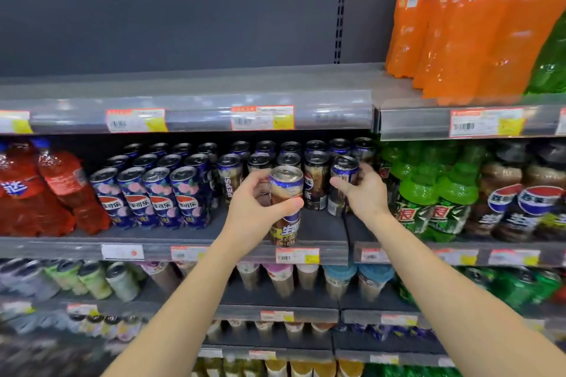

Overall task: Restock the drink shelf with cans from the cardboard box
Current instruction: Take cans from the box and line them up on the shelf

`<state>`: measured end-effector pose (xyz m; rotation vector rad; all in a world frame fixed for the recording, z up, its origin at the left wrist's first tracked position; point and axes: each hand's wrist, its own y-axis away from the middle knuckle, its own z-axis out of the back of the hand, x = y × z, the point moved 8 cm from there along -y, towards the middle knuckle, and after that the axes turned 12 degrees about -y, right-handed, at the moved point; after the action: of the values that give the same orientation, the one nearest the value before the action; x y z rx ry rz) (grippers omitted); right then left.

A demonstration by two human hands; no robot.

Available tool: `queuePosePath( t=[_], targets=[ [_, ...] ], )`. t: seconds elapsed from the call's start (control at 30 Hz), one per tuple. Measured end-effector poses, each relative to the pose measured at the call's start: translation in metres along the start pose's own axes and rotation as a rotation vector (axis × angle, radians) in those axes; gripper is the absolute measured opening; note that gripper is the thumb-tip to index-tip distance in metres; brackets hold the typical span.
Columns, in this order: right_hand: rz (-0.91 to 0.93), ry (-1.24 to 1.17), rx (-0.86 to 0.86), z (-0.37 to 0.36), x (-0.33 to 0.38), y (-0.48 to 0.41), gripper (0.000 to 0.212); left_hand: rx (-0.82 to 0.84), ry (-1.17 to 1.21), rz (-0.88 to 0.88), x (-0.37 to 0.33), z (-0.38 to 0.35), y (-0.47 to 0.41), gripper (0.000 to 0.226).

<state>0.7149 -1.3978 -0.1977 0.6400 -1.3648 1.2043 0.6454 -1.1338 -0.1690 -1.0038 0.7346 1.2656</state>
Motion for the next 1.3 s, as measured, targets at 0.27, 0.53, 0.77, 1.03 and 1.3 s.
queuePosePath(
  t=[0.27, 0.53, 0.77, 1.03, 1.3],
  targets=[
    [-0.002, 0.054, 0.033, -0.010, -0.004, -0.014, 0.066, -0.026, 0.041, 0.042, 0.001, -0.009, 0.006, 0.065],
    [-0.021, 0.032, -0.005, -0.008, -0.009, -0.013, 0.073, -0.005, 0.004, 0.027, -0.001, -0.015, 0.001, 0.073],
    [-0.074, -0.057, -0.049, 0.004, 0.006, 0.047, 0.053, 0.033, 0.004, -0.011, -0.012, -0.030, -0.008, 0.073],
    [-0.030, -0.196, 0.118, 0.005, 0.030, 0.086, 0.062, 0.150, 0.077, -0.107, -0.033, -0.078, -0.019, 0.062],
    [-0.030, -0.049, -0.221, 0.030, -0.011, 0.063, 0.059, 0.052, -0.125, -0.082, -0.002, -0.042, -0.023, 0.063]
  ],
)
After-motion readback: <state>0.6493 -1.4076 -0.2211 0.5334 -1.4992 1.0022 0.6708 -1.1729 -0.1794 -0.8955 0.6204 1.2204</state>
